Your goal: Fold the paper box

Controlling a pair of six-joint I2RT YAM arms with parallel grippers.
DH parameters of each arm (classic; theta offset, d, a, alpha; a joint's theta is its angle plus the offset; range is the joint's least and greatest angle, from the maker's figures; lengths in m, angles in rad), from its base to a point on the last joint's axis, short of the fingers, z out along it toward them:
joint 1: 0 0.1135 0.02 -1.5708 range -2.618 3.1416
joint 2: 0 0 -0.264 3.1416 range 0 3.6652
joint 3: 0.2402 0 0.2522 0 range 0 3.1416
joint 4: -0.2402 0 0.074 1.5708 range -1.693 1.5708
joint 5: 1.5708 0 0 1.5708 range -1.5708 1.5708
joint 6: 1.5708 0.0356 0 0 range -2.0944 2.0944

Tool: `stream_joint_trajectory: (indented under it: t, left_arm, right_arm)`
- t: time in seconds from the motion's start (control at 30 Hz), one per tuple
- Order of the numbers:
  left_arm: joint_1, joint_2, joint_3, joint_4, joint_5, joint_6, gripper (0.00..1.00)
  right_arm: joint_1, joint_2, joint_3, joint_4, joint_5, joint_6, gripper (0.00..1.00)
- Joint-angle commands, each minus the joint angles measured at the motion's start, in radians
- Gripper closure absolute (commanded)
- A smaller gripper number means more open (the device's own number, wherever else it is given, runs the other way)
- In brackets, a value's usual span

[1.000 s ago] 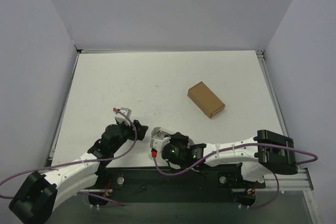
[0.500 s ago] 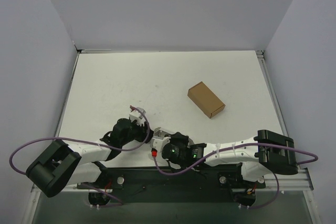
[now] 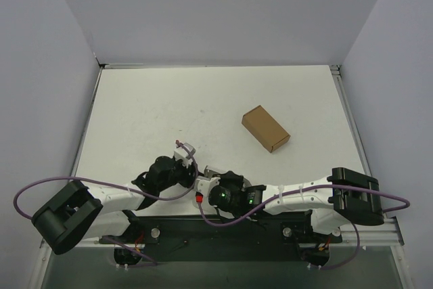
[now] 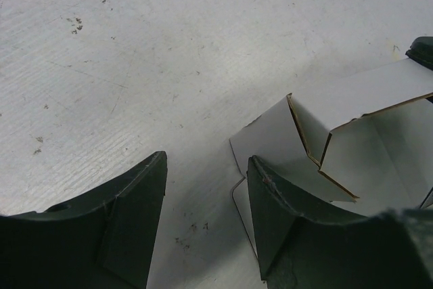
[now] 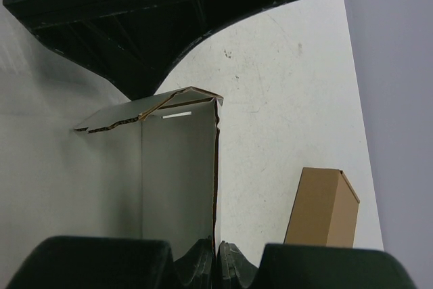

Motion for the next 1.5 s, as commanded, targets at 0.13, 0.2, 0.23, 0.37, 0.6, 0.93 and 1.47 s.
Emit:
stream_joint_trajectory:
  t: [0.13, 0.2, 0.23, 0.37, 0.6, 0.93, 1.47]
  left_arm:
    - [-0.041, 0.005, -0.001, 0.125, 0.016, 0.011, 0.40]
    - [-0.044, -0.004, -0.022, 0.159, 0.018, 0.007, 0.40]
    - [-0.044, -0.007, -0.027, 0.167, 0.029, 0.007, 0.40]
    - [-0.047, -0.018, -0.038, 0.202, 0.061, 0.012, 0.39]
    - [-0.059, -0.004, -0.044, 0.237, 0.093, 0.008, 0.40]
    - [-0.079, 0.025, -0.076, 0.361, 0.124, -0.002, 0.39]
    - [-0.125, 0.048, -0.088, 0.417, 0.119, 0.030, 0.40]
  right_arm:
    - [0.001, -0.001, 0.017, -0.060, -0.010, 0.022, 1.00]
    - [0.005, 0.004, 0.017, -0.062, -0.003, 0.022, 1.00]
    - [0.006, 0.007, 0.018, -0.063, -0.003, 0.022, 1.00]
    - [0.012, 0.036, 0.029, -0.071, 0.007, 0.013, 1.00]
    - [0.034, 0.070, 0.047, -0.095, 0.039, 0.004, 1.00]
    - [0.046, 0.080, 0.055, -0.115, 0.032, 0.009, 1.00]
    - [0.044, 0.077, 0.057, -0.118, 0.023, 0.015, 1.00]
